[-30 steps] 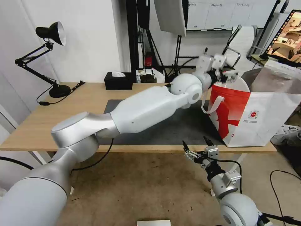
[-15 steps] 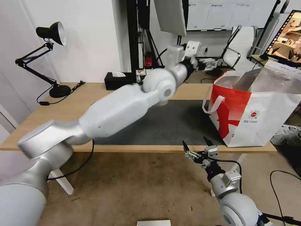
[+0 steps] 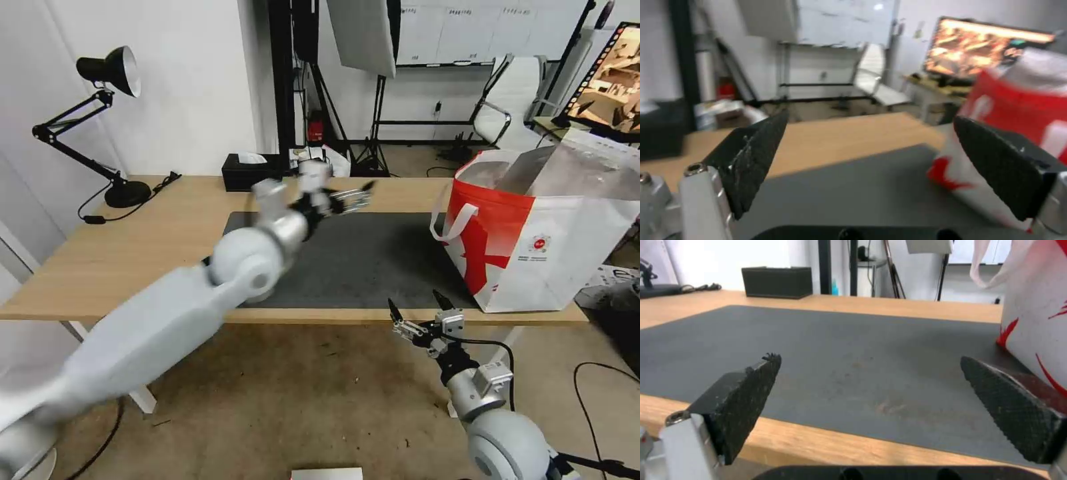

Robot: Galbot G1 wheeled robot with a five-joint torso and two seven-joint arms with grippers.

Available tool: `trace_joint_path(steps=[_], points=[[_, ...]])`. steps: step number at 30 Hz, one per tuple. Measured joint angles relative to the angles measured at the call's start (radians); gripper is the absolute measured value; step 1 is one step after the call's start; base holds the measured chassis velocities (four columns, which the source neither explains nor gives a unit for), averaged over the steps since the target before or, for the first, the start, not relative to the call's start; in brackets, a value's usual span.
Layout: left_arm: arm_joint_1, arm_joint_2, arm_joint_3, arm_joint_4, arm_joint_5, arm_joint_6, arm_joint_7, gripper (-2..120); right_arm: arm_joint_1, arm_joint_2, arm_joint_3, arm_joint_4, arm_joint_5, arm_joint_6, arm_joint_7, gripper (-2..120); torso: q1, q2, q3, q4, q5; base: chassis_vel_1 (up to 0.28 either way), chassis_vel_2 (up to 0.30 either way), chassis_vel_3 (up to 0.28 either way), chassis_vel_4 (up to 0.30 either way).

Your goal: Pick up the trash from the table and place it into the takeout bag.

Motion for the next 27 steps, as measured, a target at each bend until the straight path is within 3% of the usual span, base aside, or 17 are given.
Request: trace_joint_path(steps=[1,2,5,10,13,14,17,27], points=[[0.077,0.032,-0.052,-0.019,0.043,-0.015,0.004,100,0.0,0.0,0.0,0.0,0.0,0.0,0.0,100,0.0,0.0,0.0,-0.0001,-0.0001,0.0,0.0,0.0,0.0],[0.077,0.032,-0.052,-0.019,0.043,-0.015,0.004,100,0.0,0.0,0.0,0.0,0.0,0.0,0.0,100,0.0,0.0,0.0,-0.0001,-0.0001,0.0,0.0,0.0,0.0],[0.33,0.093,-0.243,-0.084,0.169,-0.053,0.006,100,0.0,0.0,0.0,0.0,0.0,0.0,0.0,100,0.0,0.0,0.0,0.0011,0.0003,0.0,0.0,0.0,0.0],[0.469,0.074,-0.322,-0.105,0.292,-0.112,-0.002,100,0.0,0.0,0.0,0.0,0.0,0.0,0.0,100,0.0,0.0,0.0,0.0,0.0003,0.0,0.0,0.0,0.0],[0.619,0.021,-0.4,-0.136,0.439,-0.174,-0.026,100,0.0,0.0,0.0,0.0,0.0,0.0,0.0,100,0.0,0.0,0.0,-0.0003,0.0007,0.0,0.0,0.0,0.0],[0.619,0.021,-0.4,-0.136,0.439,-0.174,-0.026,100,0.0,0.0,0.0,0.0,0.0,0.0,0.0,100,0.0,0.0,0.0,-0.0003,0.0007,0.0,0.0,0.0,0.0],[0.774,-0.05,-0.482,-0.161,0.554,-0.227,-0.034,100,0.0,0.0,0.0,0.0,0.0,0.0,0.0,100,0.0,0.0,0.0,0.0,0.0002,0.0,0.0,0.0,0.0],[0.992,-0.185,-0.577,-0.205,0.69,-0.281,-0.032,100,0.0,0.0,0.0,0.0,0.0,0.0,0.0,100,0.0,0.0,0.0,0.0,0.0007,0.0,0.0,0.0,0.0]])
